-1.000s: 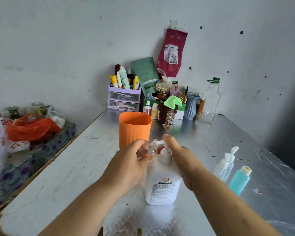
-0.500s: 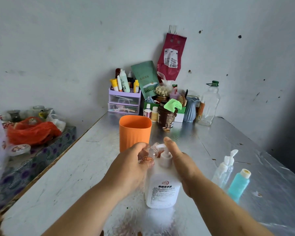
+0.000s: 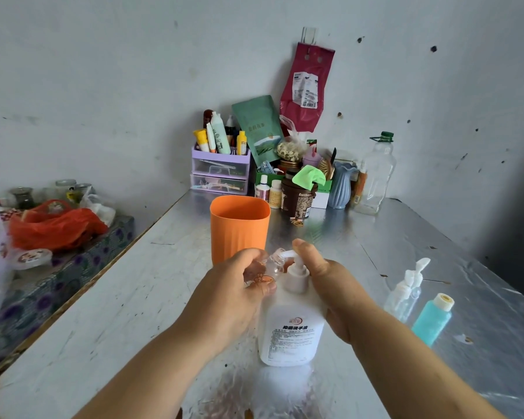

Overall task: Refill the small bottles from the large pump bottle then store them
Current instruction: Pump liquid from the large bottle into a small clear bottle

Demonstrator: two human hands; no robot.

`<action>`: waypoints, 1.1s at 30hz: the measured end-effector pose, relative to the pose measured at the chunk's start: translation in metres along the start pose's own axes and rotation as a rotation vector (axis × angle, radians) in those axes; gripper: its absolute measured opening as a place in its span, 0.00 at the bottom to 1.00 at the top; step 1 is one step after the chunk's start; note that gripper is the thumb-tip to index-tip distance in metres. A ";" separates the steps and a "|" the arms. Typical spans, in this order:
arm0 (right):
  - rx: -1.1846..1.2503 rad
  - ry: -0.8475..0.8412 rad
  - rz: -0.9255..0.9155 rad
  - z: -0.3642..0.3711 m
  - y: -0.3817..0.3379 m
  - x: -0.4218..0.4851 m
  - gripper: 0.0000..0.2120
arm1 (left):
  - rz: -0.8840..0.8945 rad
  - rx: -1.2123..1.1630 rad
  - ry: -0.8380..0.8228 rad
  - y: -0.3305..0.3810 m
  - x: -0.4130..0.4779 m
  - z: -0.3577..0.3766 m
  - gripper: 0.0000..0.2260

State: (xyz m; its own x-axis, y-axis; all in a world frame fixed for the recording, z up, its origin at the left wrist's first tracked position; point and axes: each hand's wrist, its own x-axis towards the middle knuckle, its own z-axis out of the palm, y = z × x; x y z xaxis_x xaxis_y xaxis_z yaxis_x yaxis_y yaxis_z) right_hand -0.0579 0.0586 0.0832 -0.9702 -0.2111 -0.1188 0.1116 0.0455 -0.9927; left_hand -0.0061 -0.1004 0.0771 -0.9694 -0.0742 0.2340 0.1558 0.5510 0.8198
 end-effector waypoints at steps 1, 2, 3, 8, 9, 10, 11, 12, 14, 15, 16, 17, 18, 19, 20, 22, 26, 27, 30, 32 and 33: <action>-0.014 0.002 -0.010 0.000 0.001 0.001 0.19 | -0.006 0.000 -0.004 0.000 0.001 0.000 0.14; -0.031 0.002 -0.019 0.000 0.001 0.001 0.19 | -0.014 0.002 -0.010 -0.001 0.001 0.000 0.14; -0.048 0.001 -0.024 0.001 0.001 0.000 0.20 | -0.023 0.007 -0.013 -0.001 0.002 0.000 0.14; -0.119 0.013 -0.018 0.004 -0.007 -0.006 0.20 | -0.041 0.028 -0.020 0.001 0.001 -0.003 0.15; -0.144 0.017 -0.016 0.004 -0.011 -0.009 0.21 | -0.038 0.035 -0.017 0.003 0.000 -0.004 0.15; -0.177 0.030 -0.016 0.005 -0.015 -0.010 0.21 | -0.036 0.042 -0.012 0.005 -0.001 -0.005 0.16; -0.206 0.051 -0.015 0.005 -0.017 -0.010 0.19 | -0.032 0.047 -0.011 0.007 -0.001 -0.006 0.16; -0.224 0.070 -0.014 0.005 -0.020 -0.010 0.18 | -0.030 0.054 -0.012 0.009 -0.001 -0.006 0.17; -0.230 0.075 -0.007 0.010 -0.025 -0.012 0.18 | -0.022 0.070 -0.012 0.011 -0.002 -0.007 0.18; -0.226 0.063 0.000 0.012 -0.024 -0.011 0.22 | -0.018 0.074 -0.011 0.012 -0.002 -0.006 0.18; -0.217 0.057 0.011 0.014 -0.022 -0.010 0.28 | -0.016 0.075 -0.010 0.013 -0.003 -0.006 0.17; -0.205 0.063 0.010 0.015 -0.021 -0.011 0.31 | -0.013 0.075 -0.009 0.014 -0.004 -0.006 0.17; -0.192 0.075 -0.004 0.015 -0.020 -0.012 0.31 | -0.009 0.075 -0.007 0.015 -0.004 -0.006 0.16; -0.186 0.088 -0.018 0.014 -0.020 -0.012 0.30 | -0.006 0.075 -0.003 0.015 -0.003 -0.006 0.16; -0.187 0.098 -0.027 0.013 -0.021 -0.010 0.28 | -0.003 0.072 0.003 0.015 -0.002 -0.006 0.15; -0.190 0.108 -0.031 0.010 -0.022 -0.009 0.24 | 0.001 0.062 0.012 0.013 0.000 -0.005 0.15; -0.229 0.118 -0.042 0.004 -0.019 -0.006 0.22 | -0.001 0.056 0.011 0.010 0.000 -0.004 0.16; -0.242 0.119 -0.048 0.005 -0.019 -0.006 0.22 | 0.000 0.052 0.009 0.009 0.000 -0.004 0.16; -0.263 0.109 -0.059 0.007 -0.012 0.001 0.22 | -0.002 0.064 0.008 0.004 0.000 -0.003 0.16; -0.274 0.110 -0.061 0.010 -0.009 0.000 0.21 | -0.013 0.065 0.002 0.002 -0.001 -0.003 0.16; -0.273 0.107 -0.060 0.011 -0.010 -0.001 0.21 | -0.016 0.061 0.004 0.002 -0.002 -0.003 0.16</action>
State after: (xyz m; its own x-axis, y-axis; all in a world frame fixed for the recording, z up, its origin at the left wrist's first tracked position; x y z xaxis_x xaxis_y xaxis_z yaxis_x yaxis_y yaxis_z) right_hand -0.0561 0.0481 0.0927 -0.9921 -0.1181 -0.0433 0.0059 0.3003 -0.9538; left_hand -0.0038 -0.1019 0.0797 -0.9709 -0.0864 0.2233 0.1283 0.5995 0.7900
